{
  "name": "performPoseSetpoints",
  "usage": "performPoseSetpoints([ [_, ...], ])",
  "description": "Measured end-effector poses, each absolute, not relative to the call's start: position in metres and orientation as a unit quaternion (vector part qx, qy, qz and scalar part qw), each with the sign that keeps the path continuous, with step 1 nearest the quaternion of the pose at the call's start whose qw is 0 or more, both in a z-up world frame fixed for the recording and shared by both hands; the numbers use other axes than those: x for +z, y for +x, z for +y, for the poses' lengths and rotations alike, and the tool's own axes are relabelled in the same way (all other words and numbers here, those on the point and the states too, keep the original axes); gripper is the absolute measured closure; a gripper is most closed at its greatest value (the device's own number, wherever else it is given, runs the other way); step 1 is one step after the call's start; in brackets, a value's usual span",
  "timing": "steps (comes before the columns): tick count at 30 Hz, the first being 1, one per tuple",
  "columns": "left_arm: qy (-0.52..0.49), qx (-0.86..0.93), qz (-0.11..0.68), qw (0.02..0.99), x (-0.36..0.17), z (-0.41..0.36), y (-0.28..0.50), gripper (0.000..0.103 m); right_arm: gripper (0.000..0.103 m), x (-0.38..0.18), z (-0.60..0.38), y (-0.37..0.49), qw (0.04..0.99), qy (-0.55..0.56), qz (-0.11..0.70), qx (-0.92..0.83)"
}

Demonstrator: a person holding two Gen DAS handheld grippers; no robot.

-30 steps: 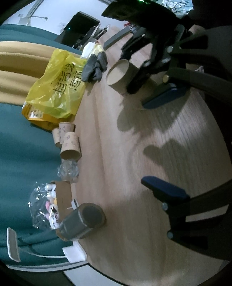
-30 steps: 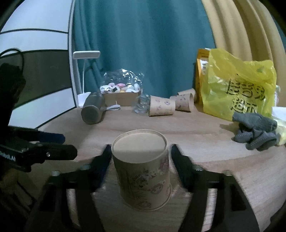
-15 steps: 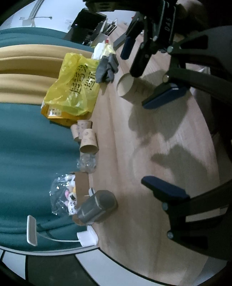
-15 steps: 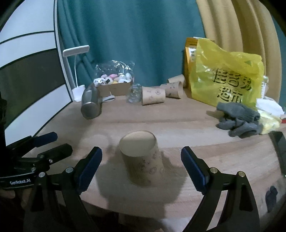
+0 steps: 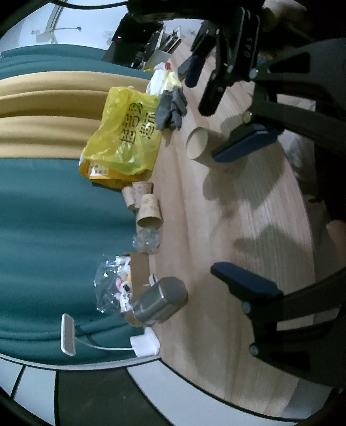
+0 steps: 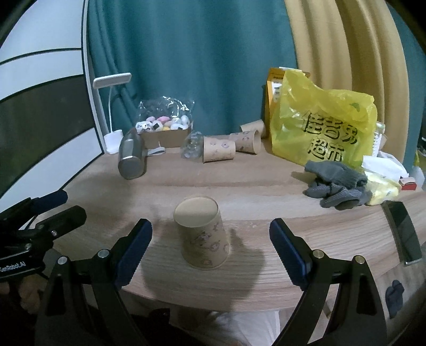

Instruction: Flip cup upside down

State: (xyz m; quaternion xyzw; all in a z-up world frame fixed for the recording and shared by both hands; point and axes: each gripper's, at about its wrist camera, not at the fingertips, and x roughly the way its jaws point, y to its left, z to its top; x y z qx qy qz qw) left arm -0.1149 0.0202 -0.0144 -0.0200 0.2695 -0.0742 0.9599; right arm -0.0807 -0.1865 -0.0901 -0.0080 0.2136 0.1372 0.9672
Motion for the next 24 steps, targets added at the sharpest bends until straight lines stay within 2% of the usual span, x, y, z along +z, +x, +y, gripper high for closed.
performPoseSetpoints([
  [24, -0.023, -0.068, 0.262, 0.963, -0.0107, 0.0279, -0.1202, 0.024, 0.011, -0.0935, -0.1899, -0.0808, 0.965, 0.005, 0.219, 0.141],
])
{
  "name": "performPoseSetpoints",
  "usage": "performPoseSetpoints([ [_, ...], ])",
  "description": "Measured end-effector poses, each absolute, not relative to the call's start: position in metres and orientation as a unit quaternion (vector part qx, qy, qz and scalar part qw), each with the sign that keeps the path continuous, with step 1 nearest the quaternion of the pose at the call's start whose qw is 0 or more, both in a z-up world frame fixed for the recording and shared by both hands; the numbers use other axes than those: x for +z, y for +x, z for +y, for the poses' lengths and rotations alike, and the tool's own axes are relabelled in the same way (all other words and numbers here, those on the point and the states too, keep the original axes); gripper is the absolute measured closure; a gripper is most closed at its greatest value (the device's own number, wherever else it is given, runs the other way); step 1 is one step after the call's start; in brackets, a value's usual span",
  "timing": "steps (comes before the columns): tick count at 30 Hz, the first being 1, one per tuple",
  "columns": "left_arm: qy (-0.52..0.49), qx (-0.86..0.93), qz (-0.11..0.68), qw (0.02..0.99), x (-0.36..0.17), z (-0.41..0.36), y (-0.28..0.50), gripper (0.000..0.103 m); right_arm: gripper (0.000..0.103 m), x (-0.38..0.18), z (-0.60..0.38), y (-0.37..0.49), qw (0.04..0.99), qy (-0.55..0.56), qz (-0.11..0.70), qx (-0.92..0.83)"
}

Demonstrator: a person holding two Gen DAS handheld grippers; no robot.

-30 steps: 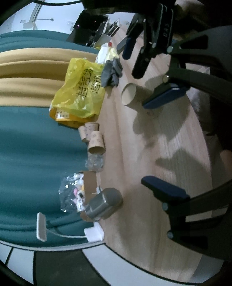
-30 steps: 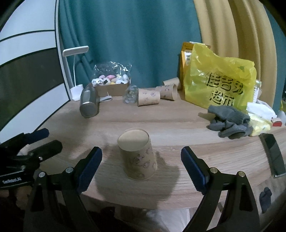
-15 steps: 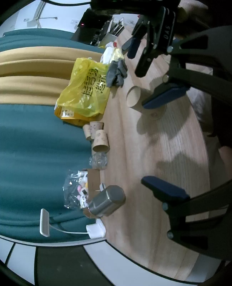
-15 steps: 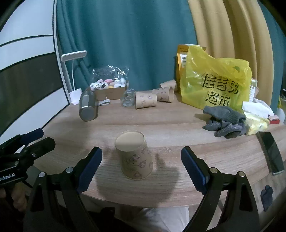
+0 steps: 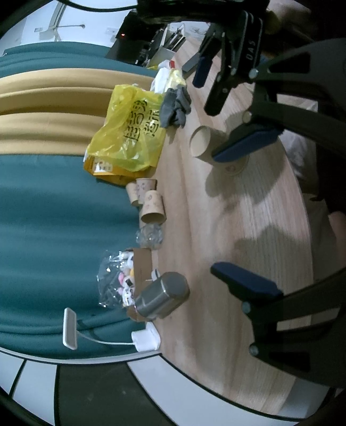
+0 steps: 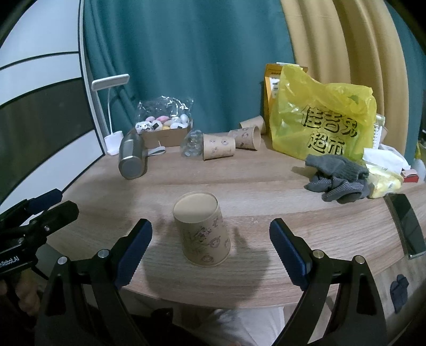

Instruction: Flip cup upside down

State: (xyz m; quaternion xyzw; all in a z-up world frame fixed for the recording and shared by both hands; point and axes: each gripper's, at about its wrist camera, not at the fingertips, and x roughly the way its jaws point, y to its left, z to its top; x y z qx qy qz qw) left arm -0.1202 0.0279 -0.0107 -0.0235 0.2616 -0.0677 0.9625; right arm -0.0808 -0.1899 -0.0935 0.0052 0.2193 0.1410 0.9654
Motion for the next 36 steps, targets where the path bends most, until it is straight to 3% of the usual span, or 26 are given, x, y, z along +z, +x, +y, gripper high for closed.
performPoseSetpoints([
  [36, -0.032, -0.069, 0.269, 0.960, -0.0122, 0.0243, -0.1222, 0.024, 0.011, -0.0947, -0.1902, -0.0806, 0.965, 0.006, 0.220, 0.142],
])
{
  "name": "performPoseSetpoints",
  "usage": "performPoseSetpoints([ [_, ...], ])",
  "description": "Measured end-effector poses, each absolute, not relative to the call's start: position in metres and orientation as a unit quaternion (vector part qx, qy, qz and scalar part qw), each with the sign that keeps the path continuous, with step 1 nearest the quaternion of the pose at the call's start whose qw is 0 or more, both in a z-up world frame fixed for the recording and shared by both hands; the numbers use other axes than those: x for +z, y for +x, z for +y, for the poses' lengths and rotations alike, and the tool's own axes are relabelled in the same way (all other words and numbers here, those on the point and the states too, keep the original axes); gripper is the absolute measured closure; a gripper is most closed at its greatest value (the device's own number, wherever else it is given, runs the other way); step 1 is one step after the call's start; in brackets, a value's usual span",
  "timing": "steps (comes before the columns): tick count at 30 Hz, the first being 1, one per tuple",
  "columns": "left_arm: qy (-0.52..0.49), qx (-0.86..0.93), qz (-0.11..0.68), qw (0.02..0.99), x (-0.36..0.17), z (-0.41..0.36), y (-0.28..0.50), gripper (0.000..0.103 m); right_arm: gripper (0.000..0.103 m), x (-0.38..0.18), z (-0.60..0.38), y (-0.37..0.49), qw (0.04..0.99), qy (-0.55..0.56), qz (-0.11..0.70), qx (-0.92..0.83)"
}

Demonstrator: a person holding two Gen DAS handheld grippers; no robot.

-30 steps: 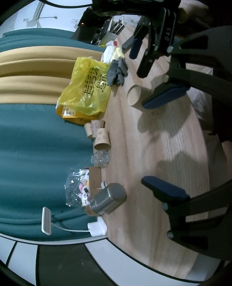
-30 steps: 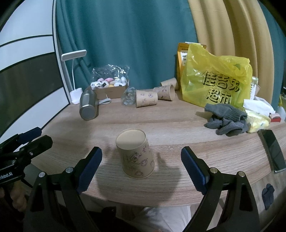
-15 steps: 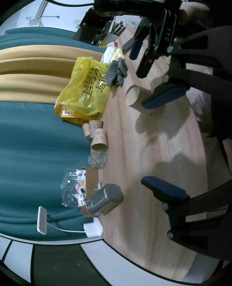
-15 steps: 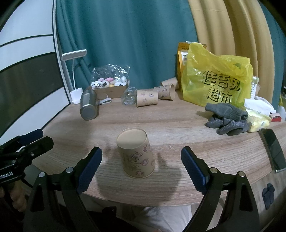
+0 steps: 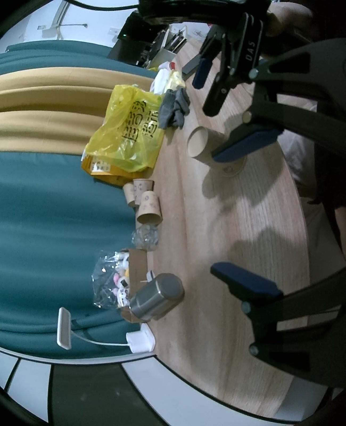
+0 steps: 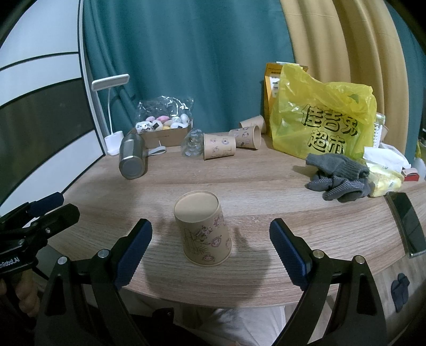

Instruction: Flip cup upside down

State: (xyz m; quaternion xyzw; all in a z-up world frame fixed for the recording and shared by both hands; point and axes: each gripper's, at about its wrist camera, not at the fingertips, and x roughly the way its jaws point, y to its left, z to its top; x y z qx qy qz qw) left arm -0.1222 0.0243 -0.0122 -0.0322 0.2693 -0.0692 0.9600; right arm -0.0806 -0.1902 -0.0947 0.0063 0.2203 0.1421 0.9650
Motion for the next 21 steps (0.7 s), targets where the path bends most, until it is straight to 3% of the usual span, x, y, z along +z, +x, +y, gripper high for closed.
performPoseSetpoints([
  [21, -0.038, -0.072, 0.266, 0.961, -0.0102, 0.0247, -0.1228, 0.024, 0.011, -0.0940, -0.1901, -0.0808, 0.965, 0.007, 0.220, 0.142],
])
